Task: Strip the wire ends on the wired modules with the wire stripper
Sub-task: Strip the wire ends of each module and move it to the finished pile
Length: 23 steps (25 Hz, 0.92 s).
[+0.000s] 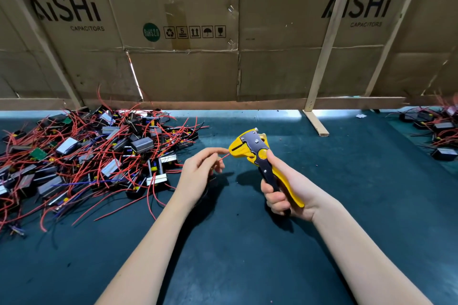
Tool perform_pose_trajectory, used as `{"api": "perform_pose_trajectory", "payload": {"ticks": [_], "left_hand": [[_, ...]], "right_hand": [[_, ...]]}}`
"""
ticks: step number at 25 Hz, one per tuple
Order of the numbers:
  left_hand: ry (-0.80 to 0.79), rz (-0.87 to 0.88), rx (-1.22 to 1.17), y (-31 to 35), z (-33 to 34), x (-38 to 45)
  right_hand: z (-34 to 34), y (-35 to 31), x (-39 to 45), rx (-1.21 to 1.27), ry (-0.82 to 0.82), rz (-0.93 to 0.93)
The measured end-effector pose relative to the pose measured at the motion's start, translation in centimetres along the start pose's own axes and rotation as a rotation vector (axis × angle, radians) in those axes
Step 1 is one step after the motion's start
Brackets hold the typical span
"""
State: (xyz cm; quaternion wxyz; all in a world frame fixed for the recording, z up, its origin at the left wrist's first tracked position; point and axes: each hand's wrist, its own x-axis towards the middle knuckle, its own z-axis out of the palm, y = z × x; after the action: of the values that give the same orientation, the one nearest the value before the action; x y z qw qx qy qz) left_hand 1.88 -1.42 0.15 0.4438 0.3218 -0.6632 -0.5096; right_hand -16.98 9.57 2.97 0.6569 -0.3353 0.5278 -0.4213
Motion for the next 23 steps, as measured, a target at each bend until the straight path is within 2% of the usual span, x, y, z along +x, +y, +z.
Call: {"api": "perform_pose_trajectory", "payload": {"ticks": [3, 6, 8, 10, 15, 18, 20, 23], "left_hand": [[-0.23, -0.083, -0.072, 0.5, -2.2, 0.3], [-0.466, -0.049, 0.087, 0.5, -4.3, -0.3], [-0.534, -0.029, 0.219, 0.5, -5.0, -0.5], [-0.501, -0.002, 0.307, 0.5, -4.7, -0.5], [-0.135, 0.054, 0.458, 0.3, -1.9, -0.9], [0.04, 0.157, 0.509, 0.3, -1.1, -0.9], [0.071, 0.18, 0.405, 0.6, -0.9, -0.9], [0.033, 0.103, 0.264, 0.9, -0.5, -1.1]], "right_hand": [[-0.5, 0.3, -0.2, 0.186, -0.043, -0.031], [-1.4, 0.1, -0.4, 0.337, -0.047, -0.017], [-1.6, 0.2, -0.4, 0.347, -0.056, -0.003], [-1.5, 0.2, -0.3, 0.271, -0.076, -0.001], [-1.2, 0.0, -0.4, 0.12, -0.121, -0.008], [-1.1, 0.0, -0.5, 0.058, -0.144, -0.017], [-1.0, 0.0, -0.6, 0.018, -0.147, -0.029], [-0.8, 0.0, -0.5, -0.029, -0.146, -0.04]]}}
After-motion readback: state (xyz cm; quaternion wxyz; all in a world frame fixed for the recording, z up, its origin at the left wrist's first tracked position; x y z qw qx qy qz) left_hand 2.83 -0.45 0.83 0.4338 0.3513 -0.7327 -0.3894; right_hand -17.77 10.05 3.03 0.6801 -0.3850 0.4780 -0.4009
